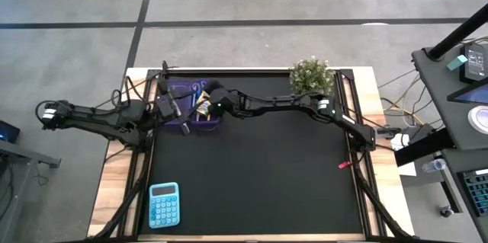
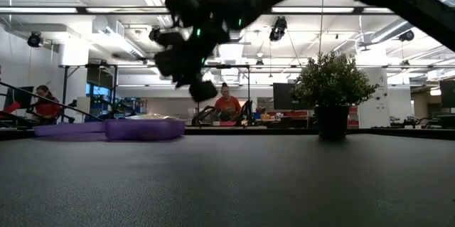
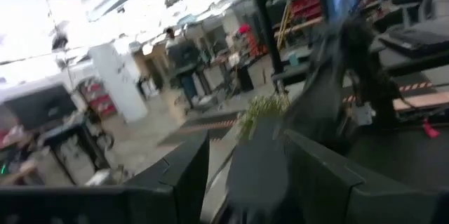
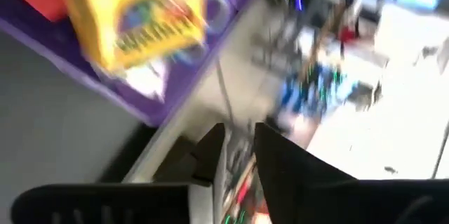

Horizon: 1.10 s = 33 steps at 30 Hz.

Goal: Pack school essentials
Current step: Put the yellow box into the purple box

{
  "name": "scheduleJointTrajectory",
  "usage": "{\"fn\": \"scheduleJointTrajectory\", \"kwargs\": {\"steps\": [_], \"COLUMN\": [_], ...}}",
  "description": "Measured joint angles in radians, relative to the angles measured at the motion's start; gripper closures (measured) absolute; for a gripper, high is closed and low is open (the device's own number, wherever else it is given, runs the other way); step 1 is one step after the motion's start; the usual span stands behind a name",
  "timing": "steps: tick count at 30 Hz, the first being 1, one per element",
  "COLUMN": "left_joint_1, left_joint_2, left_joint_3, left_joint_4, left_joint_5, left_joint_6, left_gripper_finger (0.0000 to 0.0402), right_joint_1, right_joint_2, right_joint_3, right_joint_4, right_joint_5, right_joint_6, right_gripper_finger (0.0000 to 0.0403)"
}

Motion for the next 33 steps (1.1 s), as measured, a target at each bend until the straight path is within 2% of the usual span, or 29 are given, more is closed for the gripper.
{"fn": "scheduleJointTrajectory", "kwargs": {"steps": [2,4,6,9,11,15,24,28,33], "left_joint_1": [0.000,0.000,0.000,0.000,0.001,0.003,0.040,0.058,0.075], "left_joint_2": [0.003,0.005,0.012,0.027,0.043,0.086,0.162,0.179,0.193], "left_joint_3": [0.000,-0.001,-0.002,-0.002,-0.002,-0.003,-0.003,-0.003,-0.003], "left_joint_4": [-0.037,-0.089,-0.135,-0.183,-0.197,-0.223,-0.218,-0.214,-0.218], "left_joint_5": [-0.027,-0.048,-0.058,-0.063,-0.063,-0.063,-0.064,-0.062,-0.061], "left_joint_6": [-0.034,-0.067,-0.103,-0.153,-0.176,-0.195,-0.179,-0.145,-0.142], "left_gripper_finger": [0.0235,0.0235,0.0235,0.0235,0.0235,0.0253,0.0348,0.0391,0.0396], "right_joint_1": [0.012,0.020,0.027,0.033,0.040,0.075,0.174,0.212,0.219], "right_joint_2": [-0.038,-0.087,-0.131,-0.200,-0.248,-0.346,-0.586,-0.688,-0.804], "right_joint_3": [-0.001,-0.004,-0.006,-0.021,-0.045,-0.165,-0.505,-0.657,-0.843], "right_joint_4": [-0.076,-0.201,-0.352,-0.533,-0.604,-0.638,-0.551,-0.384,-0.090], "right_joint_5": [0.060,0.069,0.040,-0.060,-0.113,-0.122,-0.138,-0.206,-0.332], "right_joint_6": [0.091,0.226,0.389,0.644,0.787,0.945,1.170,1.202,1.200], "right_gripper_finger": [0.0352,0.0368,0.0385,0.0393,0.0394,0.0394,0.0394,0.0394,0.0394]}}
